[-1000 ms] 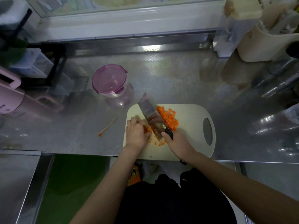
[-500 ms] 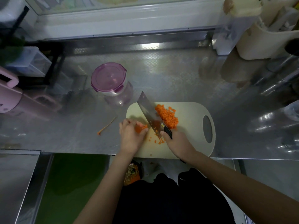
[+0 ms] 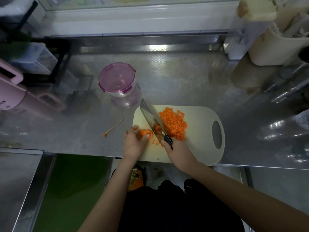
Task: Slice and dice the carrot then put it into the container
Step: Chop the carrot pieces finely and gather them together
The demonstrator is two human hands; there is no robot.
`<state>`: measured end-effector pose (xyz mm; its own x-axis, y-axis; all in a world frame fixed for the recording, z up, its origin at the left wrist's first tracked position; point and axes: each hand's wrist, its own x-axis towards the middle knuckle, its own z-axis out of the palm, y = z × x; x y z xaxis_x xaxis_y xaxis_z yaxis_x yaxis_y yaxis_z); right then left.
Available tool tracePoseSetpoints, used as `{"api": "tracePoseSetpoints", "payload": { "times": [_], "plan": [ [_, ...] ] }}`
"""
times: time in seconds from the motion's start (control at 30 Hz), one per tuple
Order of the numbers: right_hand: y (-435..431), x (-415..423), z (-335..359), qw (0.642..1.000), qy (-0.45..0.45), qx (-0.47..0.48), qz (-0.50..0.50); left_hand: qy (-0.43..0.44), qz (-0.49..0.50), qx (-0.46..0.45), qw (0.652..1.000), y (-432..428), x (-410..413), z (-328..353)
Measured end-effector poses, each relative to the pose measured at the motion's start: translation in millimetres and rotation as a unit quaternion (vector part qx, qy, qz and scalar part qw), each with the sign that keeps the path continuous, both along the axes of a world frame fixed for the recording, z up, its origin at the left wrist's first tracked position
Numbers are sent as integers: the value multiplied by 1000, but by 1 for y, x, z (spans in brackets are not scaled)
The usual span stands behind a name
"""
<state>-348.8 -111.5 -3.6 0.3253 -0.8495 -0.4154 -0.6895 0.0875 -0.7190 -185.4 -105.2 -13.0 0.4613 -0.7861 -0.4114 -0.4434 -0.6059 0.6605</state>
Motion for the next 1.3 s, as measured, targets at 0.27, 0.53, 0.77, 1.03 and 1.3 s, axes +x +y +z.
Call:
{"api": "tracePoseSetpoints", "payload": {
  "times": [0.27, 0.53, 0.77, 1.03, 1.3],
  "plan": [
    [3, 9, 5, 1000, 14, -20, 16, 34, -2, -34, 999, 0, -11, -14],
    [-1, 8, 10, 999, 28, -13, 23, 19, 12, -60, 998, 0, -12, -22],
    [-1, 7, 9, 999, 27, -4, 19, -13, 12, -91, 996, 2, -17, -22],
    [0, 8, 10, 1000, 8, 15, -17, -204, 45, -76, 975, -4, -37, -27],
    [3, 1, 20, 999, -37, 19, -25, -275, 12, -81, 958, -3, -36, -38]
  ]
}}
